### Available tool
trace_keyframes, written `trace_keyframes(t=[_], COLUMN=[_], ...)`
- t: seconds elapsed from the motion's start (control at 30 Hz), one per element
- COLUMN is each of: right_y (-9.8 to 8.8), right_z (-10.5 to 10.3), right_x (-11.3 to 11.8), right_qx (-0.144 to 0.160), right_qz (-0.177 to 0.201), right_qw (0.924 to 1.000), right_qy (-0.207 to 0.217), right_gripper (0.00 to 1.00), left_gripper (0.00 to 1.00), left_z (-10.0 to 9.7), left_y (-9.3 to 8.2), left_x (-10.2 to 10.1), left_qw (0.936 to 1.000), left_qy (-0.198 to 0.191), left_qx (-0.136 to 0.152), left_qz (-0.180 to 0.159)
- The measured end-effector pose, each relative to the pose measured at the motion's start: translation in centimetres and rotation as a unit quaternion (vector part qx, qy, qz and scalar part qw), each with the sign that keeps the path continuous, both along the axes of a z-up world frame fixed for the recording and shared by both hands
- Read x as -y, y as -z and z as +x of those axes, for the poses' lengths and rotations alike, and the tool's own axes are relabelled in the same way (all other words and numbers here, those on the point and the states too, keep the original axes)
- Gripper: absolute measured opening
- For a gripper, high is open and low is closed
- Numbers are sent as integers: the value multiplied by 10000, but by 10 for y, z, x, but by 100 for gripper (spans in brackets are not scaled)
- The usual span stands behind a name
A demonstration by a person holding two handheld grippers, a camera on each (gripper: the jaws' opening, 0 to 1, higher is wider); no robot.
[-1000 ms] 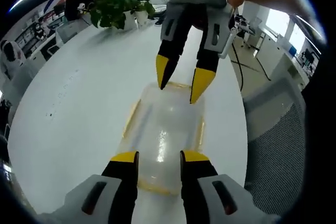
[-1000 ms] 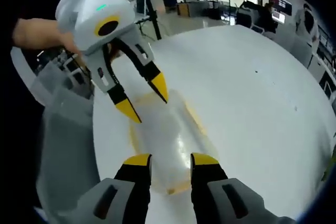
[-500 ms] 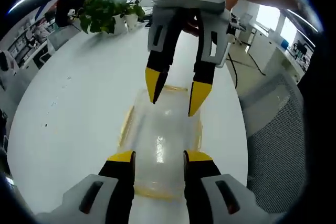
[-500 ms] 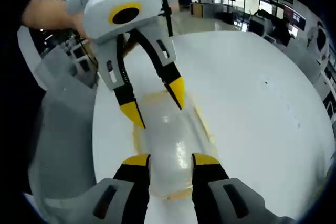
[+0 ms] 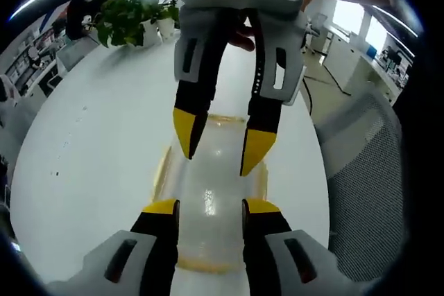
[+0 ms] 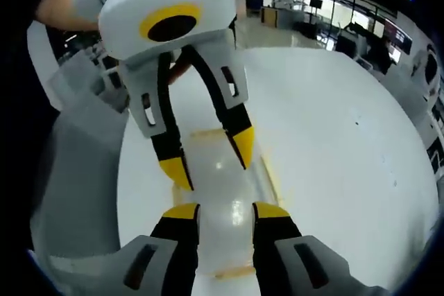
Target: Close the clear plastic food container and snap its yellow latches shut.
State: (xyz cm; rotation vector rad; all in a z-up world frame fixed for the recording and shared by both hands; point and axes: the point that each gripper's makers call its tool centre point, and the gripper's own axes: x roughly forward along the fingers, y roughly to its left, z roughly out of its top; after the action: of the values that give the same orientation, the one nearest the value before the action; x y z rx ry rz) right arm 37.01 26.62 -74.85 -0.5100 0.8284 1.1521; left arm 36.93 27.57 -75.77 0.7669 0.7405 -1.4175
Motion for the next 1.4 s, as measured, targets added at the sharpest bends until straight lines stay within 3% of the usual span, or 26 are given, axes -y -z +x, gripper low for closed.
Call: trace_keyframes(t=[0.3, 0.47, 0.63, 0.87, 1.0, 1.2, 1.4], right_y=[-1, -1, 4, 12, 11, 5, 15], right_z=[19, 31, 36, 35, 31, 23, 17], right_x=[0, 1, -1, 1, -2, -5, -3], right_qx=[249, 224, 48, -271, -392, -315, -331], right_qz=[-98, -52, 17, 19, 127, 172, -108], right_qw=[9996, 9994, 9991, 9980, 9977, 9990, 9994], right_qy=[51, 262, 419, 568, 536, 265, -53], right_gripper=[28, 32, 34, 42, 41, 39, 37], left_gripper=[36, 39, 43, 47, 51, 53, 52], left_z=[-5, -2, -2, -12, -16, -16, -24], left_y=[0, -1, -4, -2, -2, -6, -7], left_x=[3, 3, 5, 9, 10, 10, 16], left_qw=[9997, 9993, 9978, 9988, 9986, 9976, 9978], left_qy=[93, 24, 31, -21, -11, 15, 51], left_qx=[199, 368, 661, 490, 520, 694, 660], left_qz=[77, 115, 103, -30, -57, -36, -78])
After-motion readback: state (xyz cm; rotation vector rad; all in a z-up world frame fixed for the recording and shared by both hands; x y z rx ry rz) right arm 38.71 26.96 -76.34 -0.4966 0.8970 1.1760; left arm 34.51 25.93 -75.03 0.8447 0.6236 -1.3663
